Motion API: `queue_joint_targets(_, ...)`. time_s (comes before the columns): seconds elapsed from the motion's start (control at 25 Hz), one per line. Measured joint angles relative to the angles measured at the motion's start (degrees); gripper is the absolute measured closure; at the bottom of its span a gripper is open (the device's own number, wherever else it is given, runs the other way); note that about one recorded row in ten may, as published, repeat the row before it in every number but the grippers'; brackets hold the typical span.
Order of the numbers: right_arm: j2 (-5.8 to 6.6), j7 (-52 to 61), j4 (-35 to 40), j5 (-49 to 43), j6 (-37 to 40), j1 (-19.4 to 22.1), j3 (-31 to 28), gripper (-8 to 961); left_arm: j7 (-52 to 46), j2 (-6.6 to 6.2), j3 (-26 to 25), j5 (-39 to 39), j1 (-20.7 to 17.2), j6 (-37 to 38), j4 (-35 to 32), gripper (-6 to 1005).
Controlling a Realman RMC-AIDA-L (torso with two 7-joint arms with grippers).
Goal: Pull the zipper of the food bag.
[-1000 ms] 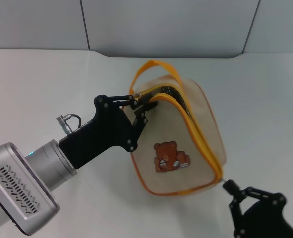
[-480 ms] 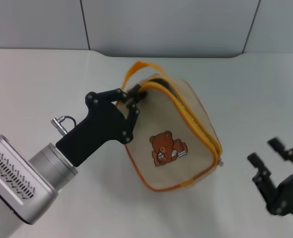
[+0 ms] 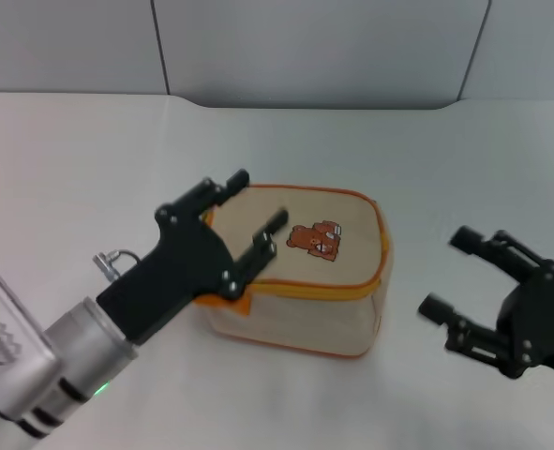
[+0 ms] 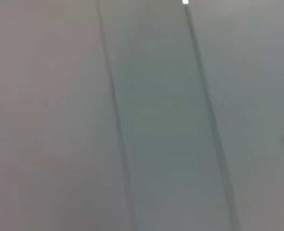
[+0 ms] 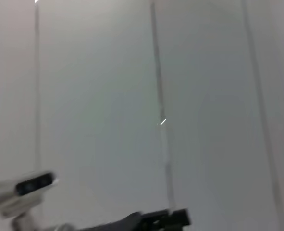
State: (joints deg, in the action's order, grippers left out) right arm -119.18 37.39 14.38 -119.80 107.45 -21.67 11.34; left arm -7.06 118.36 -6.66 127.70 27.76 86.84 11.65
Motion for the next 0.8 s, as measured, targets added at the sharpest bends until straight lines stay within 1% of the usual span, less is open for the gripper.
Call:
queue_joint_targets(0.04, 0.00, 0.0, 0.0, 0.0, 0.0, 0.0, 0.0, 233, 0.0, 0.00, 0.0, 0.0, 0.0, 0.0, 0.0, 594)
queue_joint_targets(0.12, 0.36, 7.0, 4.9, 0.0, 0.0, -1.7, 5.9, 161, -9.2, -0.15, 0.1, 5.4, 0.9, 2.7, -4.8, 545)
queue_joint_targets(0.16, 0.74, 10.5, 7.1, -0.1, 0.2, -2.6, 9.3, 151, -12.4, -0.17, 0.2, 7.5, 1.2, 3.9, -6.9, 520)
queue_joint_targets(0.24, 1.51, 14.3, 9.3, -0.1, 1.0, -3.6, 13.9, 130, -20.6, -0.08, 0.5, 13.7, 2.0, 8.7, -14.1, 471)
queue_joint_targets(0.36, 2.35, 18.0, 10.9, -0.1, 1.7, -5.0, 18.6, 110, -27.1, 0.01, 1.9, 19.8, 2.5, 17.0, -22.0, 370)
queue_joint_targets(0.44, 2.71, 19.2, 11.2, -0.1, 1.7, -5.9, 20.4, 110, -29.2, 0.00, 3.0, 20.5, 2.4, 20.8, -25.2, 294)
queue_joint_targets(0.52, 2.78, 19.5, 11.3, -0.1, 1.6, -6.3, 21.2, 110, -30.6, 0.05, 3.6, 20.6, 2.2, 22.7, -27.5, 217)
queue_joint_targets(0.6, 2.69, 19.6, 11.4, -0.1, 1.4, -6.5, 21.6, 110, -32.6, 0.12, 4.9, 20.7, 2.2, 23.3, -30.0, 186)
queue_joint_targets(0.8, 2.60, 19.7, 11.4, -0.1, 1.3, -6.7, 21.7, 110, -33.0, 0.13, 6.4, 20.8, 2.1, 23.3, -30.7, 186)
